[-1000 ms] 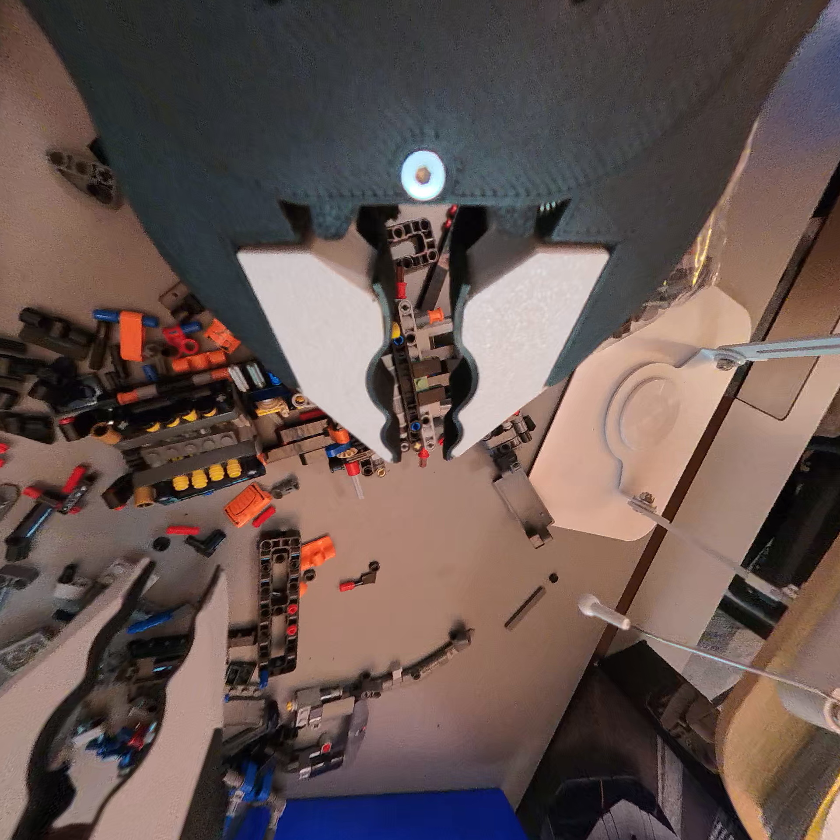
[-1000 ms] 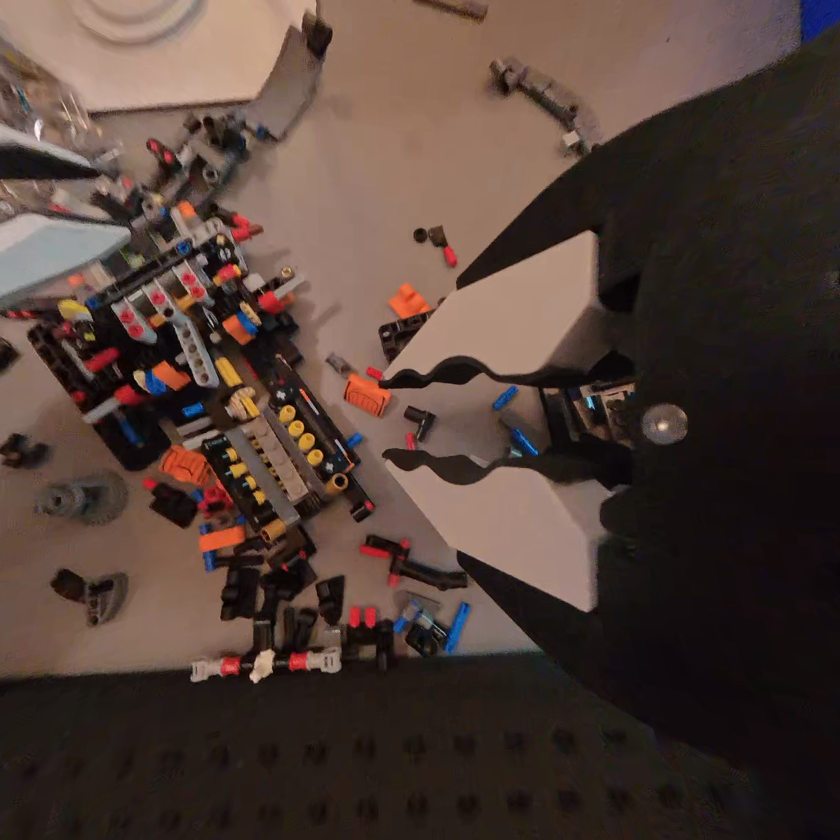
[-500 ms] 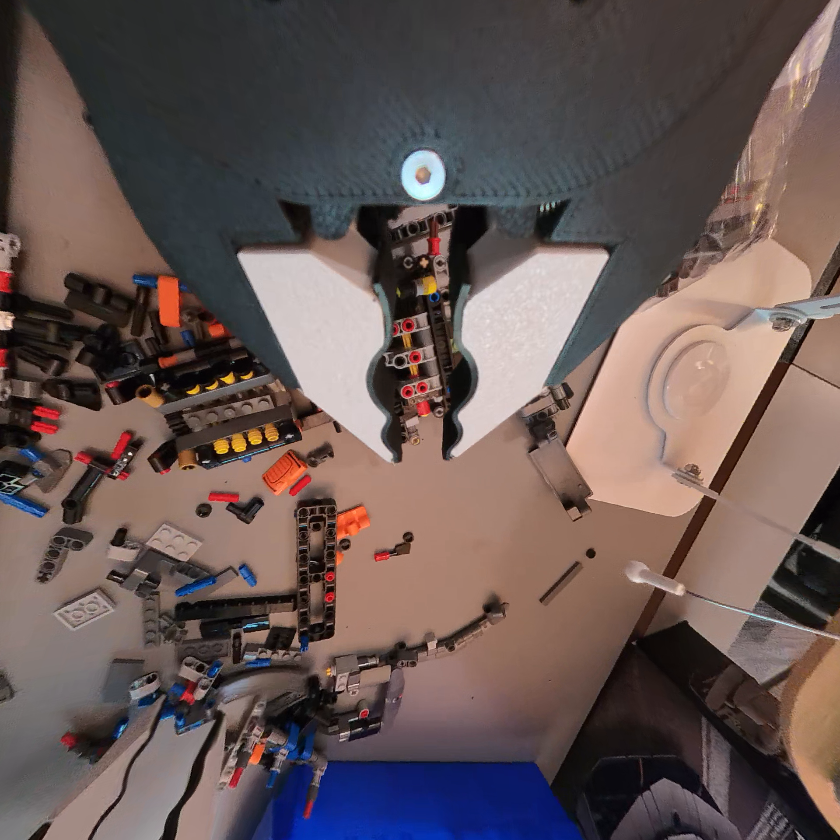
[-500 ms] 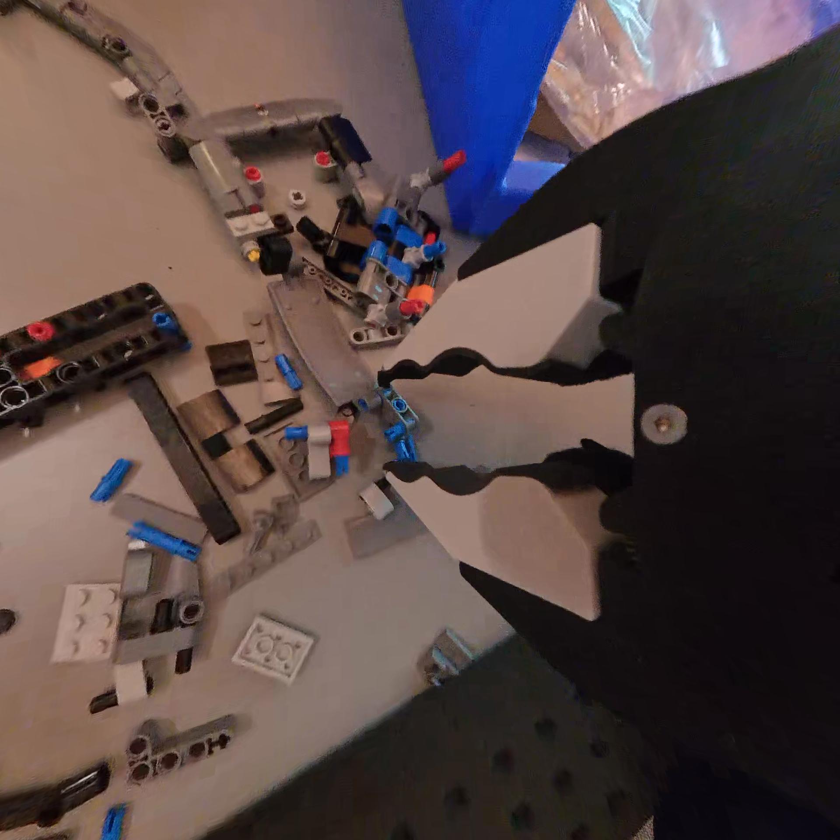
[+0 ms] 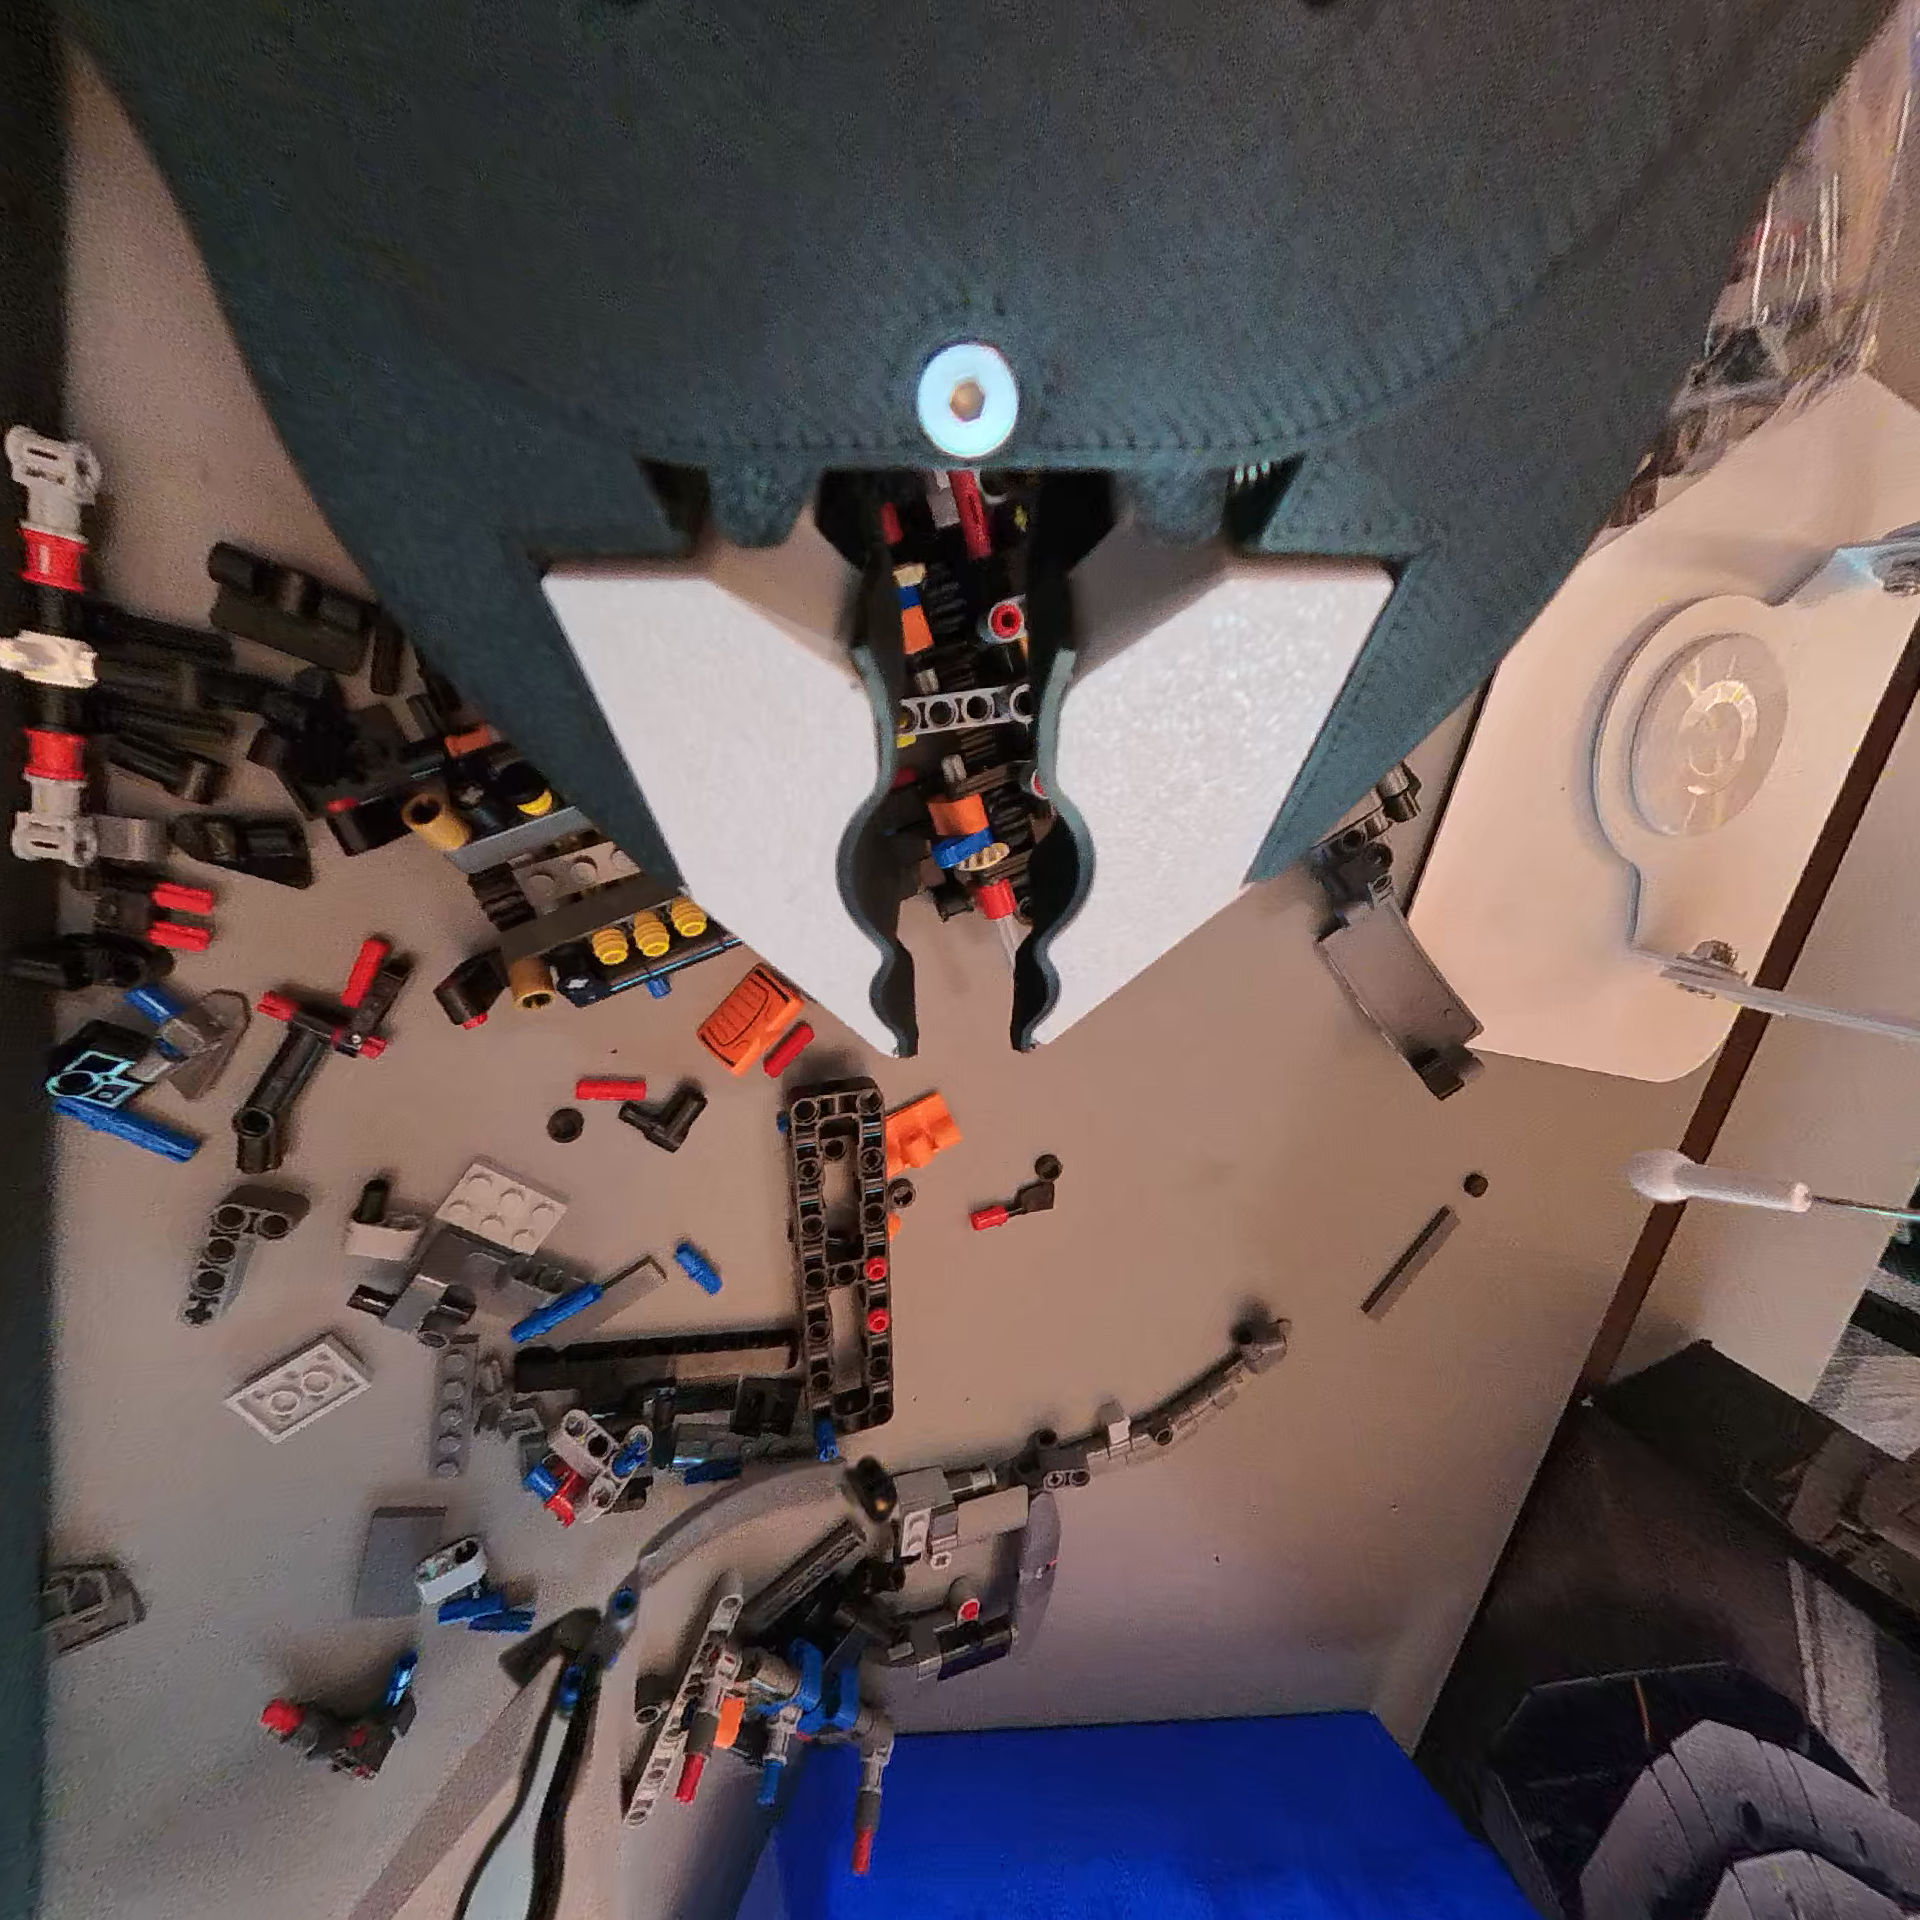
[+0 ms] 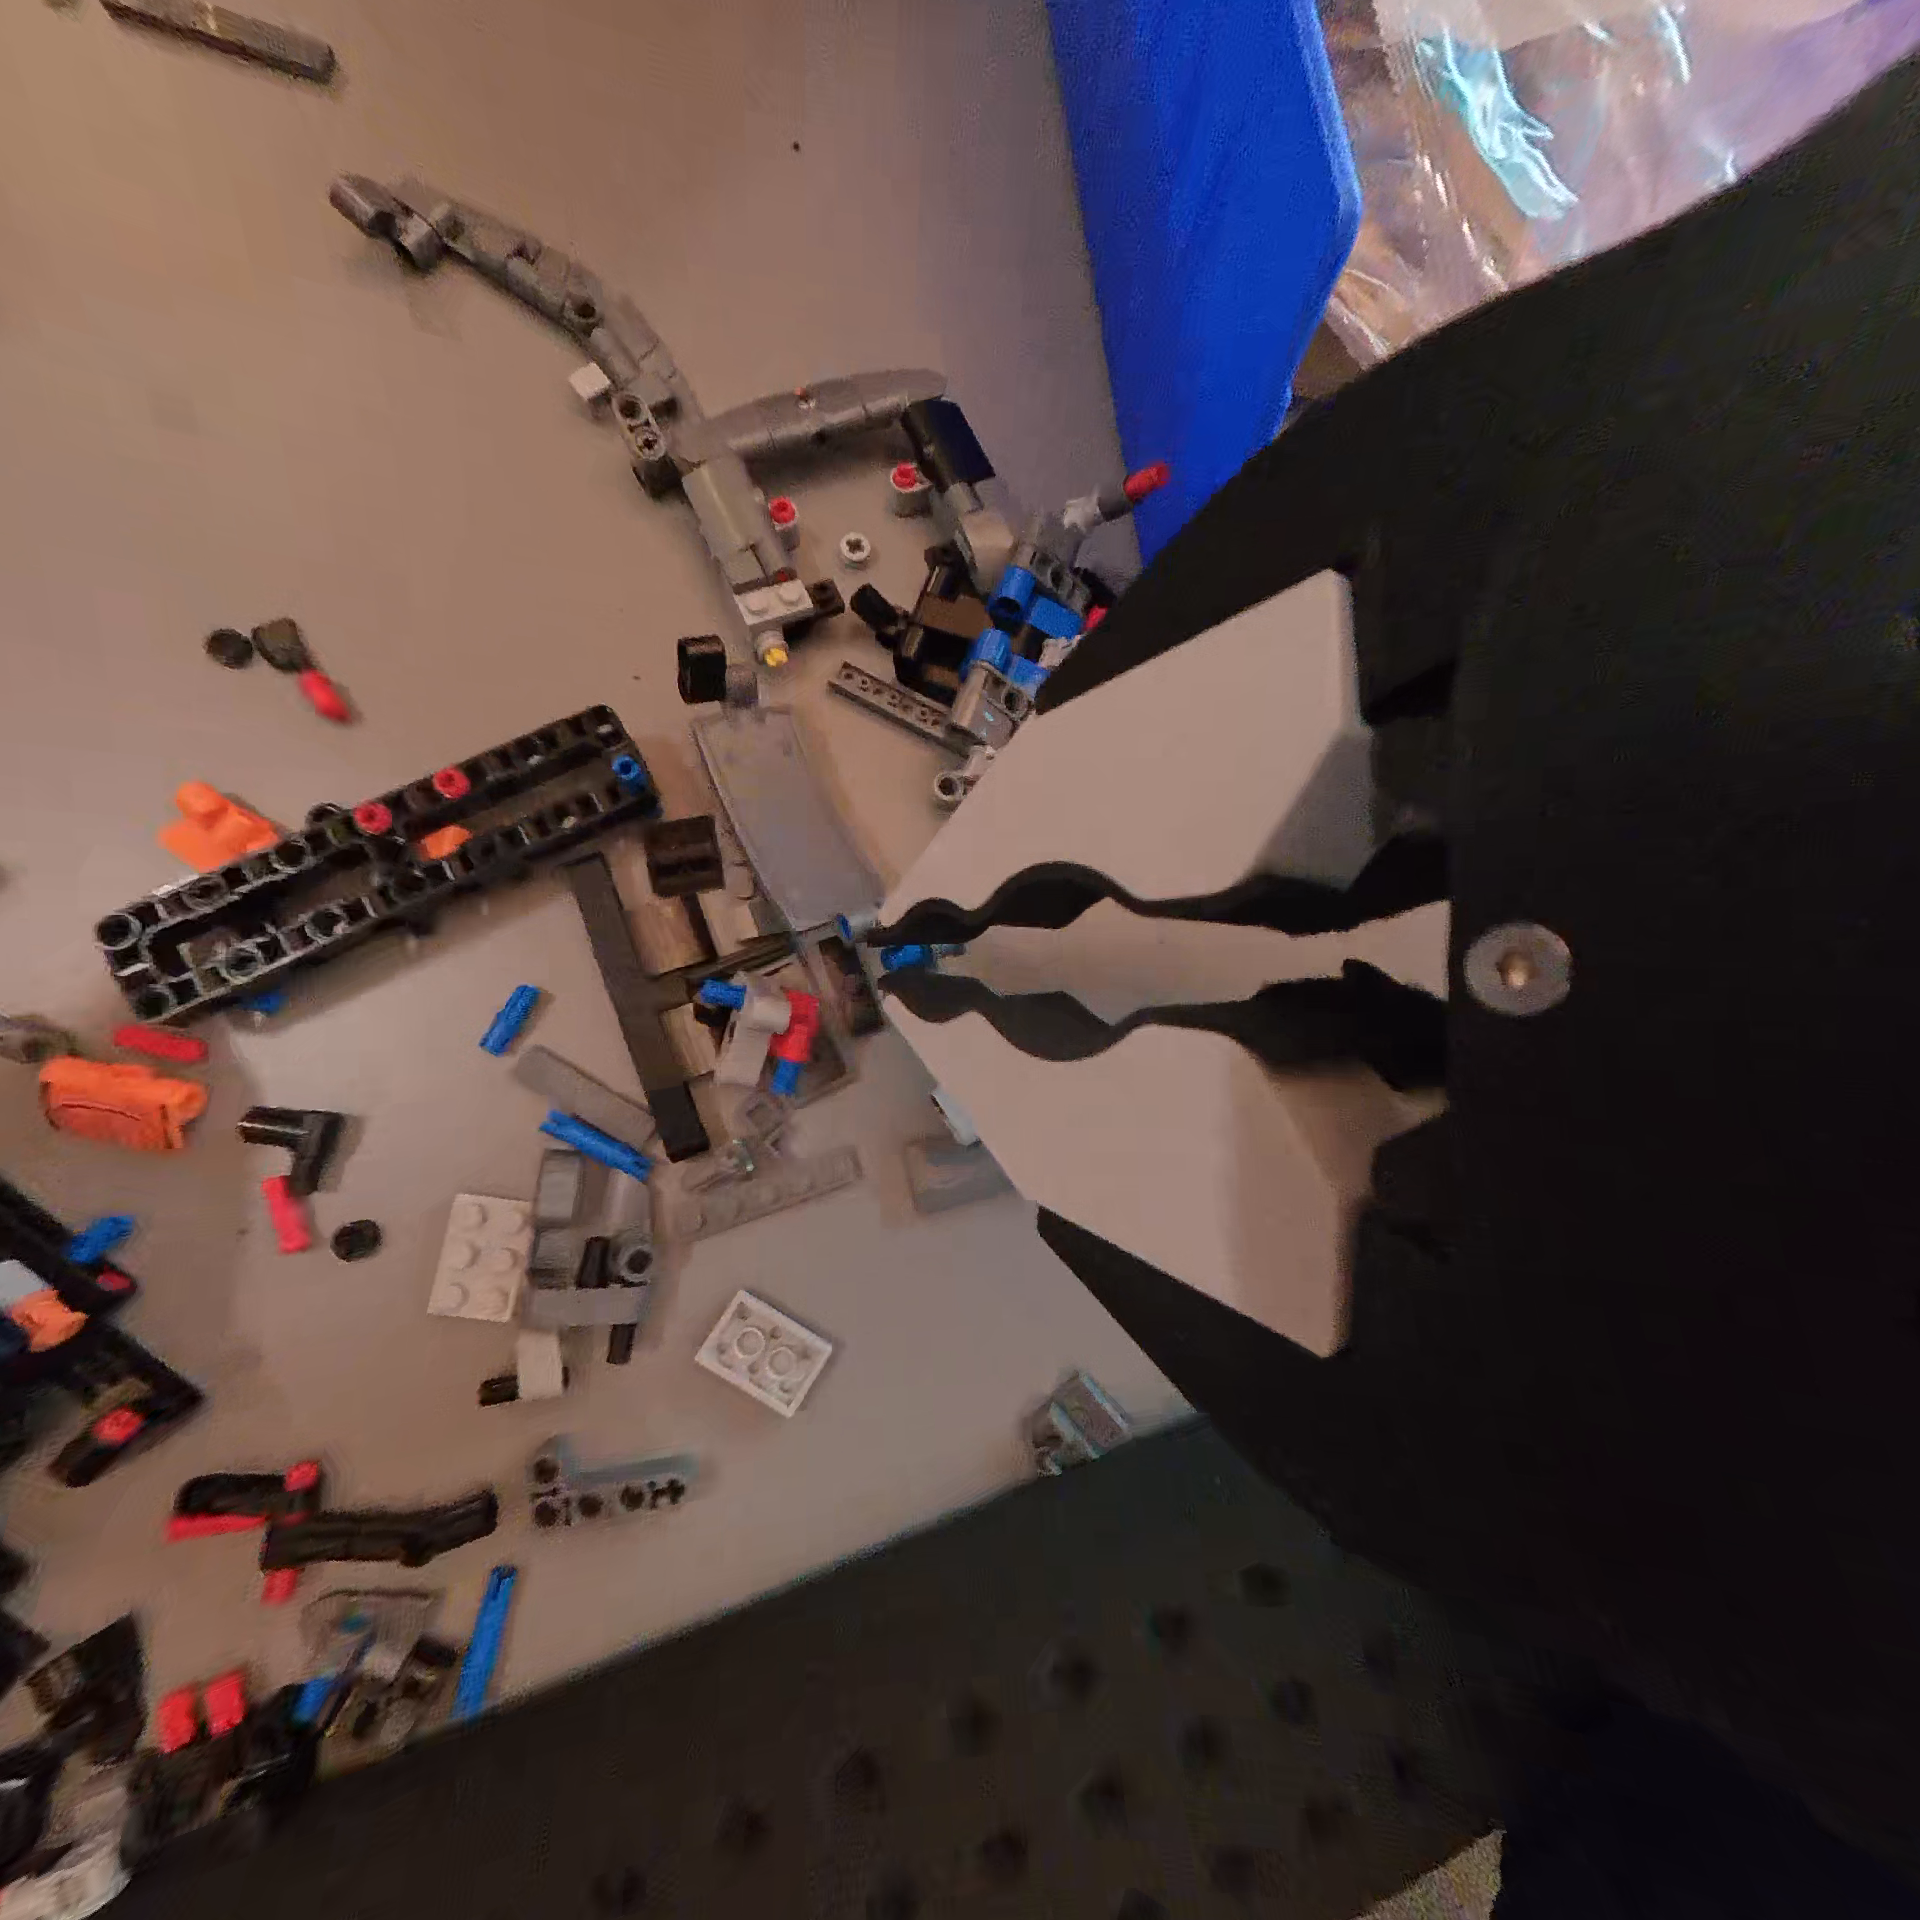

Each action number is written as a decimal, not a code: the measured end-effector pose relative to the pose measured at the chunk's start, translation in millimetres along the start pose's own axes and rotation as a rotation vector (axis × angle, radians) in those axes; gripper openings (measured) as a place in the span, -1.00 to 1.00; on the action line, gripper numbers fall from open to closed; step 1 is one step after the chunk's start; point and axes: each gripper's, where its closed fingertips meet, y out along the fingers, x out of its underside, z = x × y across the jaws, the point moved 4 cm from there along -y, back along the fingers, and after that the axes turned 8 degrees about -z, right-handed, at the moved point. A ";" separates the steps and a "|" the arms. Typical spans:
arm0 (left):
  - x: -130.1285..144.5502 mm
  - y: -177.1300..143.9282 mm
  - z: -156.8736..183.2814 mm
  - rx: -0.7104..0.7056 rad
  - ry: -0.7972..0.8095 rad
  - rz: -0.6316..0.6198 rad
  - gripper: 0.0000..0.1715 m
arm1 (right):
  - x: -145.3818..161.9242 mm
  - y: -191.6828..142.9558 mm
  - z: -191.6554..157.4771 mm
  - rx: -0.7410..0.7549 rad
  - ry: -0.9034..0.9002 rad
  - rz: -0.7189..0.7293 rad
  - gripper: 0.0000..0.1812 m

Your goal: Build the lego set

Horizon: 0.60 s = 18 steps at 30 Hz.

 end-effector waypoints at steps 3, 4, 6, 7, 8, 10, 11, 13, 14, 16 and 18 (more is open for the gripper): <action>-1.3 0.7 1.0 0.013 -0.007 0.011 -0.80 | -15.9 -8.9 -0.4 0.042 -0.055 0.034 -0.99; -2.0 0.6 1.1 0.012 -0.008 0.017 -0.78 | -21.0 -13.0 -4.4 0.021 -0.072 0.052 -0.99; -6.7 -0.9 2.3 0.013 -0.008 0.047 -0.66 | -34.1 -26.6 -9.6 -0.002 -0.100 0.131 -0.99; -9.6 -1.8 2.3 0.004 -0.006 0.061 -0.59 | -40.9 -33.4 -10.5 -0.009 -0.112 0.174 -0.99; -13.2 -2.9 3.7 0.002 0.002 0.080 -0.50 | -48.7 -39.5 -12.4 -0.024 -0.130 0.221 -0.99; -21.8 -6.5 10.2 0.061 -0.022 0.146 -0.50 | -65.6 -50.5 -14.0 -0.042 -0.150 0.318 -0.99; -24.0 -7.1 10.1 0.096 -0.075 0.164 -0.48 | -73.8 -55.4 -14.3 -0.042 -0.163 0.369 -0.99; -33.0 -13.3 13.2 0.256 -0.193 0.267 -0.40 | -89.5 -64.6 -14.8 -0.043 -0.186 0.495 -0.99; -37.9 -19.4 11.7 0.336 -0.263 0.342 -0.39 | -95.8 -67.3 -15.1 -0.041 -0.192 0.545 -0.99; -46.9 -35.2 7.9 0.528 -0.389 0.503 -0.31 | -106.1 -67.2 -19.4 -0.032 -0.231 0.623 -0.99; -51.9 -49.2 2.1 0.688 -0.494 0.651 -0.27 | -115.3 -65.4 -24.5 -0.016 -0.262 0.695 -0.99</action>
